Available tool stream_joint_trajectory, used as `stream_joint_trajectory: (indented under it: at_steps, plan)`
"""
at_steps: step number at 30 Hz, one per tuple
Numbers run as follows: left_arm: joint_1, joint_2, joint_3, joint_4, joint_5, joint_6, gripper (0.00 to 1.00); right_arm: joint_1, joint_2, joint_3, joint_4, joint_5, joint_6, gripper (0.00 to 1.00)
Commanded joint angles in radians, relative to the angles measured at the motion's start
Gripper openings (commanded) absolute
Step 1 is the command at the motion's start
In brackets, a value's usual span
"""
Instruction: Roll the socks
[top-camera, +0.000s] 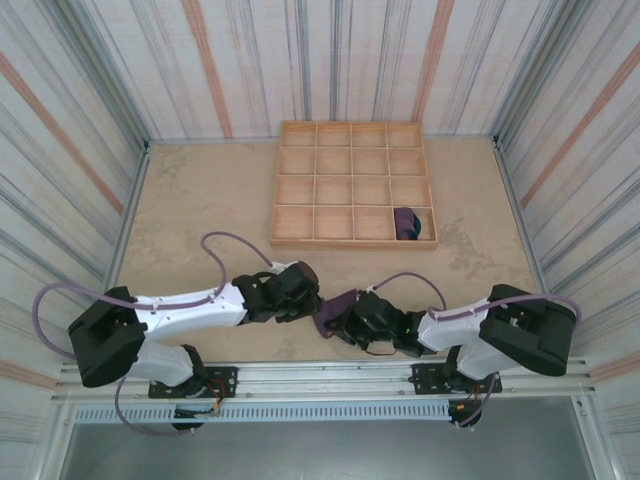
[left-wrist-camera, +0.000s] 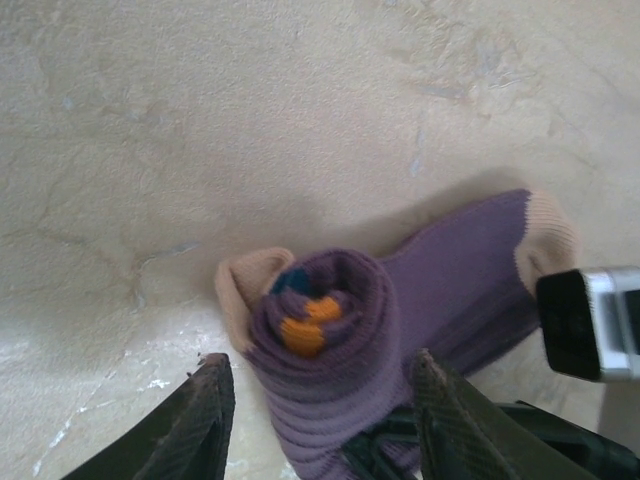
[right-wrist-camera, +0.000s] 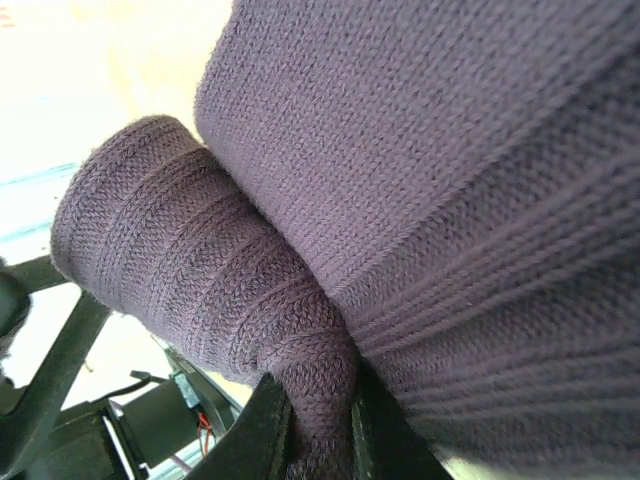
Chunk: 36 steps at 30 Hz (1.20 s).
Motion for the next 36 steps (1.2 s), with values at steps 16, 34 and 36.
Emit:
stream_joint_trajectory:
  at_steps: [16, 34, 36]
  plan:
    - [-0.076, 0.029, 0.026, -0.011, -0.051, 0.017, 0.62, -0.015, 0.106, -0.134, -0.545, 0.022, 0.061, 0.0]
    - [-0.08, 0.106, -0.031, 0.093, -0.026, -0.063, 0.5, -0.021, 0.126, -0.128, -0.527, 0.017, 0.045, 0.0]
    - [-0.076, 0.13, -0.019, 0.087, -0.019, -0.068, 0.49, -0.02, 0.131, -0.129, -0.522, 0.016, 0.045, 0.0]
